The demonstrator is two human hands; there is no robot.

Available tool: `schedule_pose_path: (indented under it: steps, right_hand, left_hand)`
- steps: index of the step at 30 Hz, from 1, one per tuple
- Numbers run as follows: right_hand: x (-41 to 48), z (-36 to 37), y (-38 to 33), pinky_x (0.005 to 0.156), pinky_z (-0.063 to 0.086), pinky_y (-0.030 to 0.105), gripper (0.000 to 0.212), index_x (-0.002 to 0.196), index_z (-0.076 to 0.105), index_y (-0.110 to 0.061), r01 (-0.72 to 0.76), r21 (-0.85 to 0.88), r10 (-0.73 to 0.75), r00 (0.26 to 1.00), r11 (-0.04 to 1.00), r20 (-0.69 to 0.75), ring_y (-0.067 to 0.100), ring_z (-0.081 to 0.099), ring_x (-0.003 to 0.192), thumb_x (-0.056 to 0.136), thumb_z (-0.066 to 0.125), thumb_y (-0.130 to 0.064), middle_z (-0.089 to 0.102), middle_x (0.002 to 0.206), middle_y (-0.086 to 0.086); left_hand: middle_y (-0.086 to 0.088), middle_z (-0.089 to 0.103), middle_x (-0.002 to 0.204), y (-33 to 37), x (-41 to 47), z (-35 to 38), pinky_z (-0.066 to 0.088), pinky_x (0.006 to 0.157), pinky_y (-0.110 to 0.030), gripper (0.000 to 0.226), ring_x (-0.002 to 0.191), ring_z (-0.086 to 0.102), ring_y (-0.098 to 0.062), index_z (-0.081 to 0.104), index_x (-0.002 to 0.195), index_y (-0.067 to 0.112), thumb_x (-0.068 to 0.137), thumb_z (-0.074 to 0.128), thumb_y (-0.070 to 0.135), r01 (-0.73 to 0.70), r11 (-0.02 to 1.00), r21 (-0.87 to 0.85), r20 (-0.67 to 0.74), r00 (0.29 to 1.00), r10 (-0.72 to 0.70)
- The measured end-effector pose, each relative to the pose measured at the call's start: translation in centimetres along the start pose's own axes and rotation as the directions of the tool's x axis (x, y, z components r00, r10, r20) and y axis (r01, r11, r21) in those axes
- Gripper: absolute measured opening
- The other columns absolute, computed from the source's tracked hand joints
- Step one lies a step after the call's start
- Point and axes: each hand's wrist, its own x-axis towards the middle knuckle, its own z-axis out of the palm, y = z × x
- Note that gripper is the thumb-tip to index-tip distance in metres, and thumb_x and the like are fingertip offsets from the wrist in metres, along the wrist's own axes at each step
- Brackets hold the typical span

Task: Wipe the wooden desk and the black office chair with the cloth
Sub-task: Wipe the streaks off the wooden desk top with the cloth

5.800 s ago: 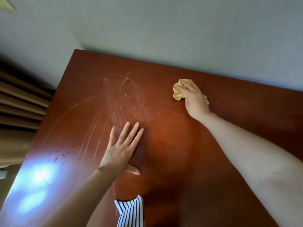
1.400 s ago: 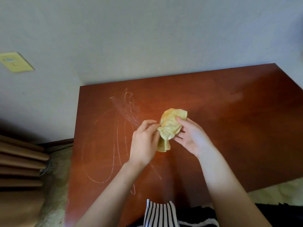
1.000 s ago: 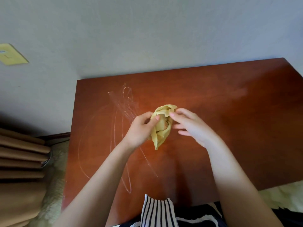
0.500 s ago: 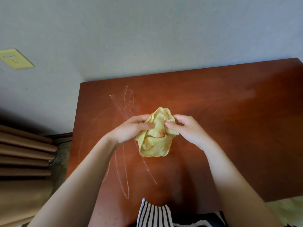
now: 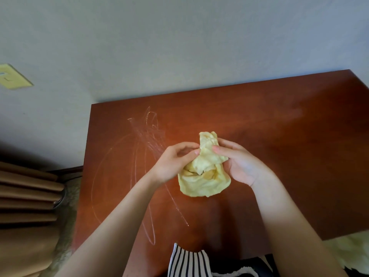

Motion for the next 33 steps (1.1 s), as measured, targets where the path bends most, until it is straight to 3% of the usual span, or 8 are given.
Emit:
schedule_pose_path:
  steps: [8, 11, 14, 17, 25, 29, 31, 33]
  right_hand:
    - [-0.1, -0.2, 0.2, 0.069, 0.058, 0.033, 0.029, 0.111, 0.063, -0.014, -0.012, -0.059, -0.007, 0.951, 0.998, -0.31, 0.022, 0.07, 0.094, 0.085, 0.064, -0.002, 0.07, 0.109, 0.011]
    - [0.8, -1.2, 0.7, 0.091, 0.053, 0.039, 0.032, 0.122, 0.056, -0.009, 0.02, -0.352, -0.278, 0.657, 0.936, -0.701, 0.022, 0.063, 0.105, 0.092, 0.053, 0.0, 0.063, 0.117, 0.009]
    - [1.9, -1.6, 0.4, 0.098, 0.042, 0.026, 0.026, 0.115, 0.056, -0.007, -0.049, -0.682, -0.595, 0.446, 0.729, -0.669, 0.019, 0.054, 0.107, 0.092, 0.05, 0.002, 0.058, 0.118, 0.007]
    - [3.5, -1.0, 0.7, 0.082, 0.031, 0.011, 0.022, 0.111, 0.056, -0.003, -0.055, -0.832, -0.726, 0.459, 0.552, -0.512, 0.019, 0.051, 0.103, 0.091, 0.051, 0.005, 0.056, 0.112, 0.008]
    - [6.4, -2.3, 7.2, 0.095, 0.04, 0.031, 0.039, 0.124, 0.044, -0.006, -0.179, -0.584, -0.407, 0.558, 0.792, -0.723, 0.03, 0.051, 0.117, 0.089, 0.06, -0.002, 0.049, 0.127, 0.012]
    - [5.7, -4.0, 7.3, 0.107, 0.034, 0.046, 0.07, 0.138, 0.042, -0.019, -0.224, -0.95, -0.697, 0.645, 0.218, -0.312, 0.034, 0.032, 0.135, 0.077, 0.071, -0.001, 0.031, 0.147, 0.013]
    - [5.8, -5.2, 6.8, 0.11, 0.029, 0.055, 0.075, 0.137, 0.048, -0.023, -0.109, -0.976, -0.59, 0.807, -0.191, 0.025, 0.036, 0.028, 0.139, 0.071, 0.072, 0.002, 0.033, 0.149, 0.011]
    - [5.9, -6.4, 6.2, 0.111, 0.025, 0.057, 0.073, 0.136, 0.051, -0.024, 0.001, -0.933, -0.396, 0.905, -0.359, 0.154, 0.034, 0.025, 0.141, 0.071, 0.07, 0.003, 0.036, 0.15, 0.008]
  left_hand:
    - [0.009, 0.059, 0.124, -1.3, -0.8, 0.6, 0.046, 0.095, -0.022, 0.046, 0.113, 0.057, -0.007, 0.052, 0.132, 0.024, 0.088, 0.064, 0.034, 0.109, 0.994, 0.008, 0.032, 0.994, -0.109]
    - [0.006, 0.053, 0.128, -2.3, -1.1, 0.8, 0.043, 0.078, -0.009, 0.044, 0.106, 0.053, 0.0, 0.05, 0.133, 0.024, 0.091, 0.063, 0.031, 0.168, 0.984, 0.054, -0.055, 0.985, -0.165]
    - [0.007, 0.055, 0.127, -2.7, -1.0, 0.6, 0.039, 0.066, -0.001, 0.034, 0.094, 0.05, 0.01, 0.055, 0.127, 0.026, 0.094, 0.058, 0.031, 0.189, 0.98, 0.062, -0.047, 0.981, -0.186]
    - [0.01, 0.054, 0.125, -2.7, -0.6, 0.7, 0.036, 0.065, 0.002, 0.032, 0.098, 0.049, 0.004, 0.056, 0.126, 0.025, 0.094, 0.057, 0.03, 0.195, 0.979, 0.06, -0.063, 0.979, -0.192]
    - [0.008, 0.054, 0.12, -4.0, -0.2, 0.3, 0.039, 0.068, 0.0, 0.031, 0.1, 0.05, -0.003, 0.057, 0.126, 0.022, 0.096, 0.054, 0.029, 0.259, 0.956, 0.14, -0.105, 0.964, -0.246]
    - [0.002, 0.057, 0.124, -4.9, -0.2, -0.2, 0.036, 0.085, -0.015, 0.031, 0.106, 0.051, -0.008, 0.058, 0.126, 0.02, 0.096, 0.055, 0.026, 0.29, 0.94, 0.181, -0.15, 0.952, -0.265]
    - [0.001, 0.057, 0.126, -5.3, -0.1, -0.2, 0.038, 0.09, -0.018, 0.031, 0.11, 0.053, -0.01, 0.057, 0.126, 0.02, 0.096, 0.054, 0.025, 0.295, 0.933, 0.206, -0.149, 0.952, -0.268]
    - [0.001, 0.057, 0.128, -5.7, 0.2, 0.0, 0.04, 0.093, -0.02, 0.031, 0.113, 0.054, -0.012, 0.057, 0.126, 0.021, 0.096, 0.054, 0.024, 0.295, 0.929, 0.224, -0.144, 0.953, -0.268]
